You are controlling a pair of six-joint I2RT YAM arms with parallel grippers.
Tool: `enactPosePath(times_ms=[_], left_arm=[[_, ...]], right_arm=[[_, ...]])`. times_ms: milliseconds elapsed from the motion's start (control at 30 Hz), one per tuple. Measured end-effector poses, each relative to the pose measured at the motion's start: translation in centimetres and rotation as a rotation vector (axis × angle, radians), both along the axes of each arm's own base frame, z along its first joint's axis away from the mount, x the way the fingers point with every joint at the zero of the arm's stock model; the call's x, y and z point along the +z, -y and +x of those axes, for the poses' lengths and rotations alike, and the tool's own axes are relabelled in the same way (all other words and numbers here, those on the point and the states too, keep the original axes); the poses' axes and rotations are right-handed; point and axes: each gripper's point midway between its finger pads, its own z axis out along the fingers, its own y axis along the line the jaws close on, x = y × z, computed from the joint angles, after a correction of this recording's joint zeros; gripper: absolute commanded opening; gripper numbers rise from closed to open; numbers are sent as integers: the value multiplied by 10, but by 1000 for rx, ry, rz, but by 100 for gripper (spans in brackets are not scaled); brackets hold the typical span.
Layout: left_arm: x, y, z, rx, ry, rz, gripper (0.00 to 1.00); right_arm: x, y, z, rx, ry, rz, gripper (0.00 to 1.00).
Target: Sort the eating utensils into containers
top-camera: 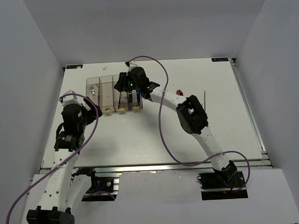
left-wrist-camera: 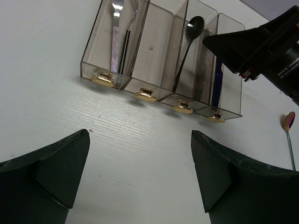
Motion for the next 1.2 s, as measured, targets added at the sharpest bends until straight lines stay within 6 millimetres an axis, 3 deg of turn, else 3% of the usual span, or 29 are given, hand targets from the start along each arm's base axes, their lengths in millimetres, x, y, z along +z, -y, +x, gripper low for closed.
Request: enactPosePath(times_ms=[100,167,300,400,467,533,600,633,733,800,867,933,1200], left_arm=[[0,0,0,-1,0,2,98],[0,0,0,-2,0,2,98],[0,0,0,-2,0,2,98],[0,0,0,-2,0,2,98],[0,1,0,-5,1,1,98],[1,2,0,-10,2,-2,98],[1,3,0,-16,2,-4,98],[1,3,0,-17,2,-5,98],[0,3,0,-19,1,-6,98],[0,3,0,-18,-2,-6,98],[-1,3,0,-18,-5,-5,98],[-2,3,1,-18,-9,-5,98],[-6,4,2,-19,-23,-4,98]], right_arm=[[4,5,-2,-7,2,-16,54],[14,9,-4,-9,16,-25,62],[58,34,-9,-33,95,-68,77],[108,73,-16,-52,175,-117,76],[137,116,-11,-99,214,-169,75],[150,170,0,-164,219,-235,73],[137,230,11,-251,176,-338,72],[118,266,16,-306,132,-409,72],[39,344,7,-386,-67,-613,66],[-14,374,-14,-378,-215,-718,65],[-52,393,-35,-352,-337,-787,64],[-69,402,-50,-320,-413,-823,62],[-71,389,-60,-225,-427,-805,55]])
